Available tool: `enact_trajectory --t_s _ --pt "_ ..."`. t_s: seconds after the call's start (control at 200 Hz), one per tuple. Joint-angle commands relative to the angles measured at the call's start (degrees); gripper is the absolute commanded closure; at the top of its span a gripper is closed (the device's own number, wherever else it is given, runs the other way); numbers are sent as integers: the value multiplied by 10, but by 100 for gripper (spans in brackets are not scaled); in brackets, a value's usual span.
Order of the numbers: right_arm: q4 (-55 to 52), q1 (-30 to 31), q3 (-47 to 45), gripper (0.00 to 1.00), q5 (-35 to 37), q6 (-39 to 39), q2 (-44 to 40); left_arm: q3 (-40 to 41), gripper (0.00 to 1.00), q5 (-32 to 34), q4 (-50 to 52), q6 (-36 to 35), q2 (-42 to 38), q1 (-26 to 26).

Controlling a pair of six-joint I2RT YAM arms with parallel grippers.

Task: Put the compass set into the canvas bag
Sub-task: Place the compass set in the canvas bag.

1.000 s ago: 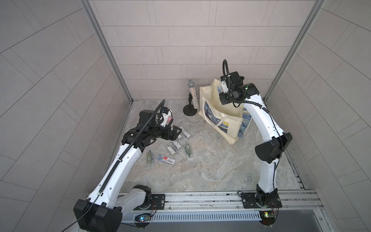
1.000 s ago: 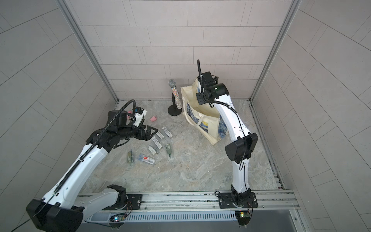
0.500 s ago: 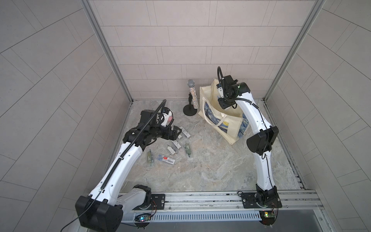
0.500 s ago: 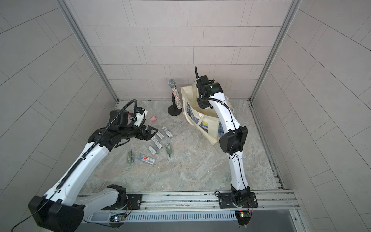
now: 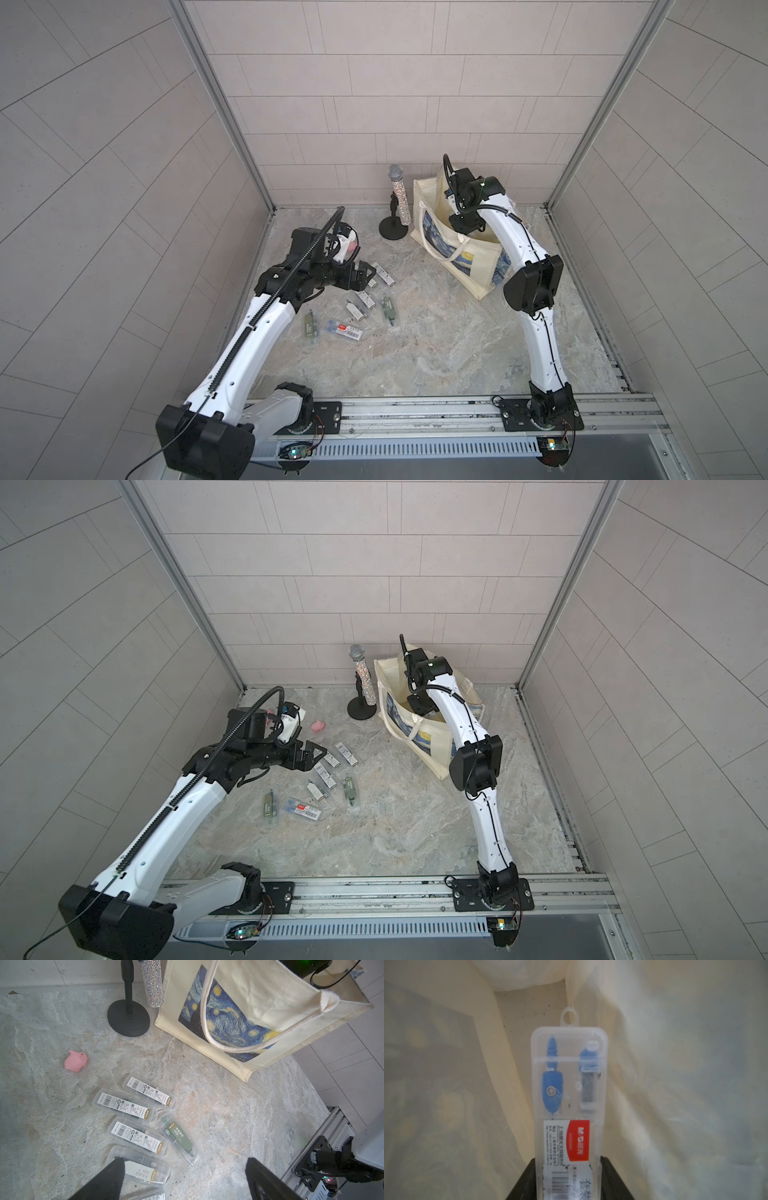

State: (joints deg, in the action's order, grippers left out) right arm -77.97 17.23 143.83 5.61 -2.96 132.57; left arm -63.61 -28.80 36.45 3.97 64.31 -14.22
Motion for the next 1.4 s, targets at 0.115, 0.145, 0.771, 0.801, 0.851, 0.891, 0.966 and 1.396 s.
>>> enact_trajectory --t_s 0.115,0.145,0.771,0.801,0.851,0.891,0.966,1.396 --pt "-20 -1 -3 100 23 -10 27 3 4 4 6 -12 -1 3" --pt "-22 -1 -3 100 25 -11 29 4 4 3 6 -12 0 4" --pt "-18 -8 -6 98 19 -3 76 2 4 3 7 -12 1 6" --pt "-18 -8 -6 98 19 -3 78 3 4 3 8 -13 0 5" --pt "-19 -9 -5 97 19 -2 80 2 4 3 8 -13 0 6" --pt "-18 -9 -6 95 21 0 79 2 4 3 8 -12 0 6" --pt "-18 -9 -5 86 25 3 73 2 4 3 9 -13 0 6" --pt "-8 -8 -4 50 38 9 -6 2 4 -1 7 -14 0 7"
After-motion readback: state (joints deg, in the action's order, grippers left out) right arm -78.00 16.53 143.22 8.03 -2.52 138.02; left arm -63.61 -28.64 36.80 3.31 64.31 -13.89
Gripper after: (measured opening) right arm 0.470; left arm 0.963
